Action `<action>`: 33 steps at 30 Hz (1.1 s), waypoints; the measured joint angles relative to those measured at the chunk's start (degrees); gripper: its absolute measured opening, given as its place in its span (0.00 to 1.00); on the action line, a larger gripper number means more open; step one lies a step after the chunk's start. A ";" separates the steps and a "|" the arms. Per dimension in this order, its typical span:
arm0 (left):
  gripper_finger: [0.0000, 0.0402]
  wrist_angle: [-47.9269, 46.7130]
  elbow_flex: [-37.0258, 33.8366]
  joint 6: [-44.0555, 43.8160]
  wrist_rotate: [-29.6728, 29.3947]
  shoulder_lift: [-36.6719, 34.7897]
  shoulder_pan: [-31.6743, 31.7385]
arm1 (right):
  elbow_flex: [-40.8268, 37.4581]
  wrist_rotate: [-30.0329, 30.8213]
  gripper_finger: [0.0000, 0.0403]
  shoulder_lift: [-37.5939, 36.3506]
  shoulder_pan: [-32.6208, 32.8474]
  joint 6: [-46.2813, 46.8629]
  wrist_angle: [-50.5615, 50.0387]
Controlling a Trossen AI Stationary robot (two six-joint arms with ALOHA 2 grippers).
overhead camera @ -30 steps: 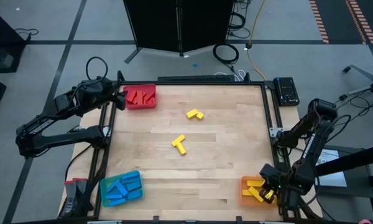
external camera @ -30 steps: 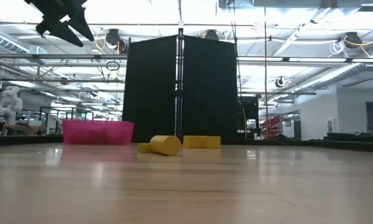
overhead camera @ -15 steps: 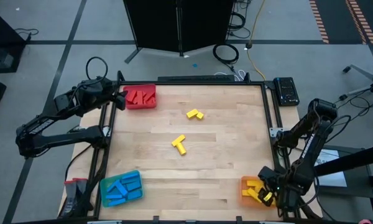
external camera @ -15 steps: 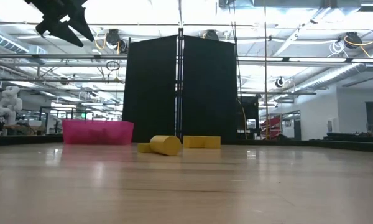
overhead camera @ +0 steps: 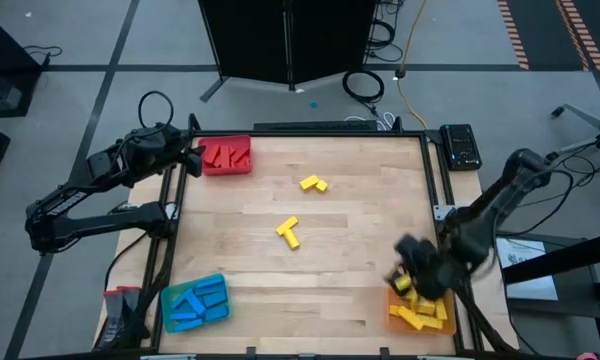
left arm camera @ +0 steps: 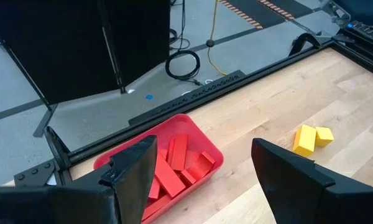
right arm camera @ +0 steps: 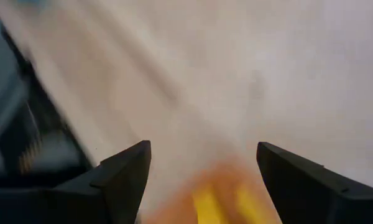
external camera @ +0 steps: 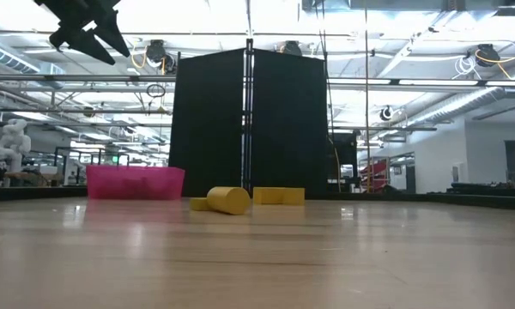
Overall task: Sort blocks
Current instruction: Put the yellow block into the orange bin
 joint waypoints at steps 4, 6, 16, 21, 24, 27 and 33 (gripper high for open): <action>0.67 0.00 0.00 -0.02 0.00 -0.02 -0.01 | 2.62 8.17 0.71 -3.74 -13.62 -11.04 -0.72; 0.67 0.00 0.00 -0.02 0.02 -0.02 -0.01 | 4.49 9.15 0.71 -3.80 -21.22 -20.71 1.18; 0.67 0.00 0.00 -0.02 0.04 -0.02 -0.02 | 17.54 -4.28 0.71 11.08 -51.75 -63.63 9.79; 0.67 -0.12 0.00 0.04 0.04 -0.02 -0.01 | 25.83 -8.45 0.71 22.23 -58.02 -73.83 9.44; 0.67 -0.20 0.00 0.04 0.04 -0.02 0.00 | 31.11 -9.36 0.72 29.16 -60.28 -78.42 6.27; 0.67 -0.20 0.00 0.07 0.04 -0.01 -0.02 | 35.42 -9.39 0.72 35.79 -61.60 -81.05 1.01; 0.67 -0.24 0.00 0.07 0.07 0.00 0.00 | 39.24 -9.73 0.72 45.15 -62.23 -83.60 -5.94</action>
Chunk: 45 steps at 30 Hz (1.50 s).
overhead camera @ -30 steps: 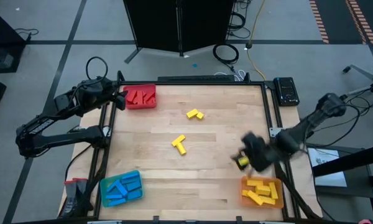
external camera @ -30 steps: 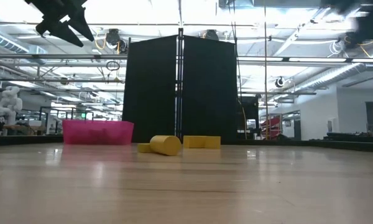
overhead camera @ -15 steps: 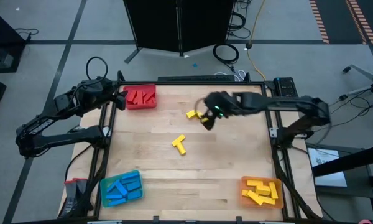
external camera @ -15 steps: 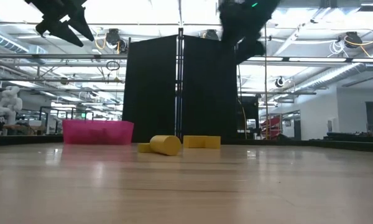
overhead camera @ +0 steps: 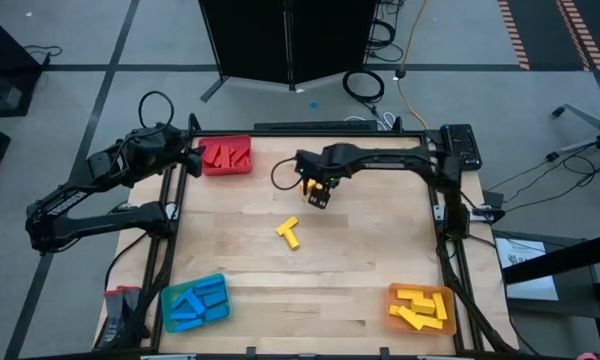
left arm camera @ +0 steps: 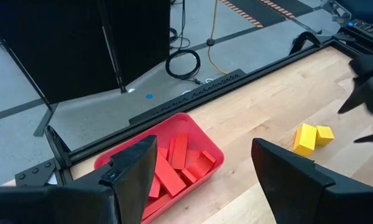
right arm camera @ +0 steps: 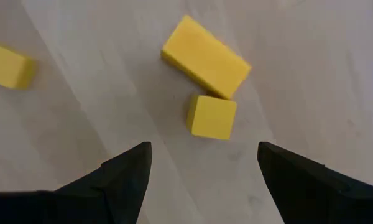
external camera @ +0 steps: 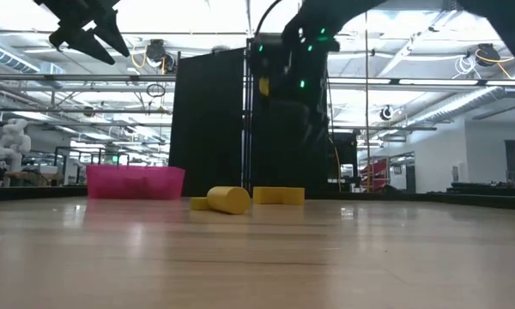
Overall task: Sort blocks
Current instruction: Put the yellow block into the orange bin
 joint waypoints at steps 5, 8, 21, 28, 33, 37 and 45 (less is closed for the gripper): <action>0.67 -0.02 0.00 0.02 0.00 -0.02 0.00 | 0.09 0.08 0.72 4.31 -0.22 -0.43 0.40; 0.67 -0.01 0.00 0.02 0.00 0.00 -0.01 | 0.09 0.04 0.72 6.47 -0.65 -0.43 1.46; 0.67 0.00 0.00 0.04 -0.03 -0.01 -0.01 | 0.09 0.01 0.56 9.17 -3.45 -0.45 5.55; 0.67 0.00 0.00 0.04 -0.07 0.00 -0.01 | 0.10 -1.30 0.33 9.13 -4.22 -0.84 4.24; 0.67 0.00 0.00 0.07 -0.07 0.00 0.00 | 0.15 -3.32 0.28 8.78 -4.07 -1.30 1.55; 0.67 0.00 0.00 0.14 -0.28 0.00 -0.02 | 0.09 -5.80 0.28 7.76 -3.64 -1.70 0.91; 0.67 0.02 0.00 0.55 -1.16 -0.02 0.00 | 0.09 -5.67 0.28 -1.05 -1.11 -0.52 -4.32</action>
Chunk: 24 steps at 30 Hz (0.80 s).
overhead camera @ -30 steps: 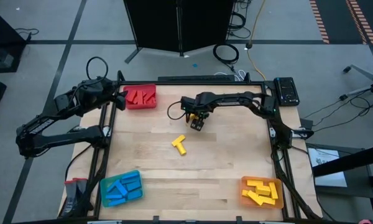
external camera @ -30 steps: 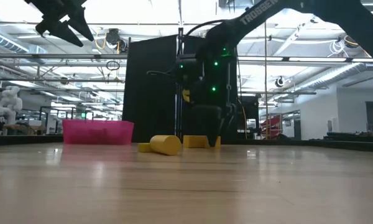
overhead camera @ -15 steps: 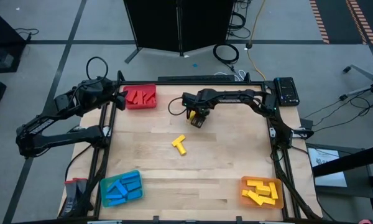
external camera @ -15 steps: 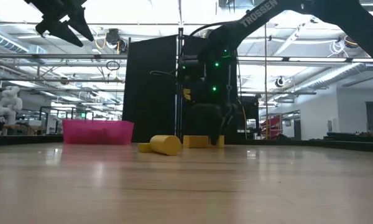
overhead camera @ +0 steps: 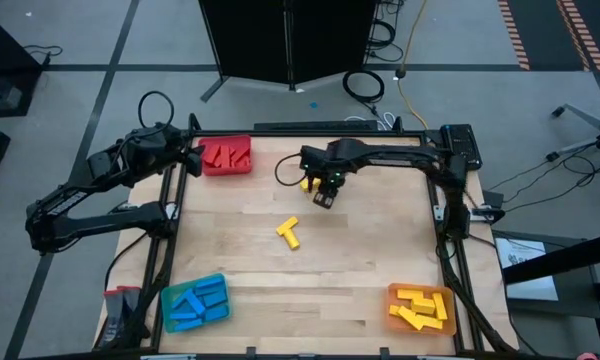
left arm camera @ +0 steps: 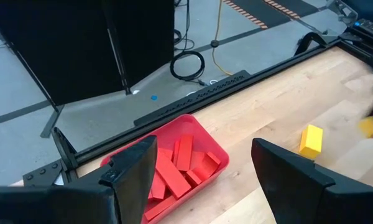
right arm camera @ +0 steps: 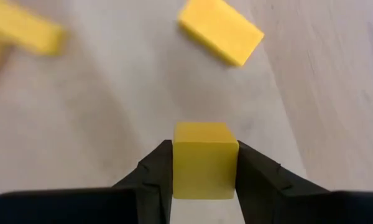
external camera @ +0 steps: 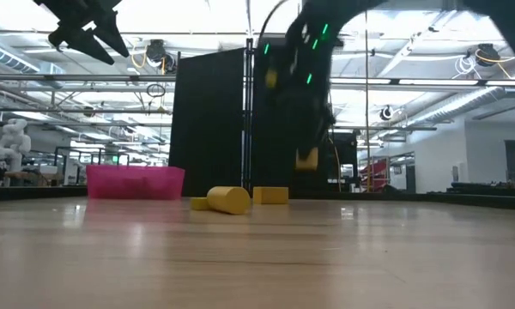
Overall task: Sort blocks
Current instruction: Put the yellow block into the orange bin
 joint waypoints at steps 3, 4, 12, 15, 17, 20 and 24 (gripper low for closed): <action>0.67 -0.02 0.00 -0.06 -0.04 0.02 -0.02 | 0.00 -0.24 0.28 -6.36 3.22 2.22 -4.40; 0.67 -0.02 0.00 -0.09 -0.08 0.02 0.00 | 0.00 -0.16 0.28 -8.61 4.77 3.50 -5.91; 0.67 -0.17 0.00 -0.04 -0.13 0.02 0.00 | 0.00 4.05 0.28 -24.06 25.06 26.44 -17.57; 0.67 -0.20 0.00 -0.02 -0.15 0.00 0.00 | 0.02 6.00 0.28 -26.16 34.64 39.67 -22.45; 0.67 -0.20 0.00 -0.02 -0.15 0.02 -0.01 | 0.00 6.14 0.28 -26.05 40.47 47.95 -25.92; 0.67 -0.20 0.00 -0.02 -0.15 0.00 -0.02 | -1.30 6.04 0.28 -25.45 47.85 58.23 -27.94; 0.67 -0.20 0.00 0.00 -0.15 0.02 -0.01 | -7.05 4.18 0.28 -25.34 55.57 70.56 -25.41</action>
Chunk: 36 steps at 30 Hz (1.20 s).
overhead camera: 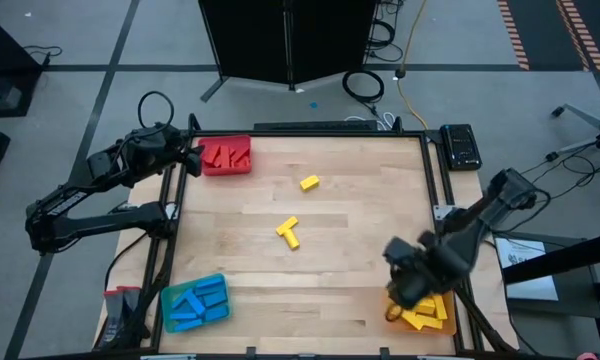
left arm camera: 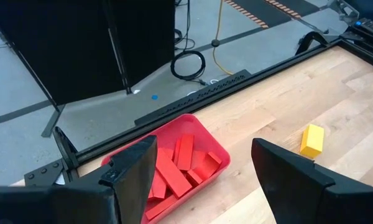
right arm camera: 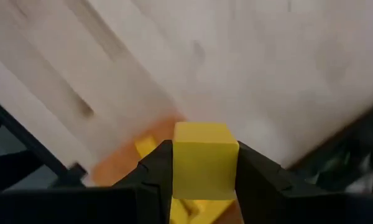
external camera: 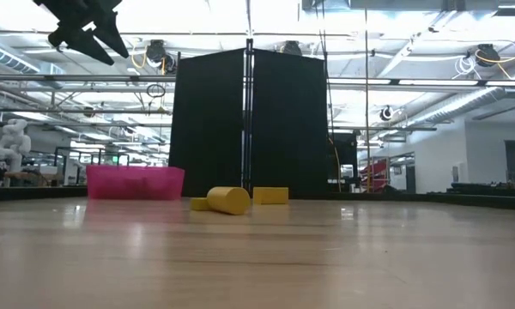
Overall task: Sort blocks
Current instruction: Put the yellow block into the orange bin
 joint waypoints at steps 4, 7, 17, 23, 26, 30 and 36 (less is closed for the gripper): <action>0.67 0.00 0.00 0.00 0.00 -0.02 -0.01 | -7.59 -4.52 0.28 0.03 6.61 11.02 6.45; 0.67 0.00 0.00 0.02 0.00 0.00 0.00 | -11.84 -6.71 0.28 0.04 11.21 18.06 12.73; 0.67 0.24 0.00 0.00 0.00 0.00 0.01 | -15.47 -9.74 0.28 0.04 25.08 42.52 18.22; 0.67 0.26 0.00 -0.10 0.00 -0.01 0.01 | -17.87 -16.13 0.28 0.26 27.02 43.77 21.59; 0.67 0.28 0.00 -0.11 0.00 0.00 0.01 | -19.60 -16.00 0.28 0.28 27.00 43.75 24.13; 0.67 0.31 0.00 -0.11 0.00 0.00 0.01 | -21.46 -15.86 0.28 0.31 26.66 43.64 26.18; 0.67 0.48 0.00 -0.11 0.00 0.00 0.00 | -23.93 -15.86 0.28 0.31 26.55 43.62 27.74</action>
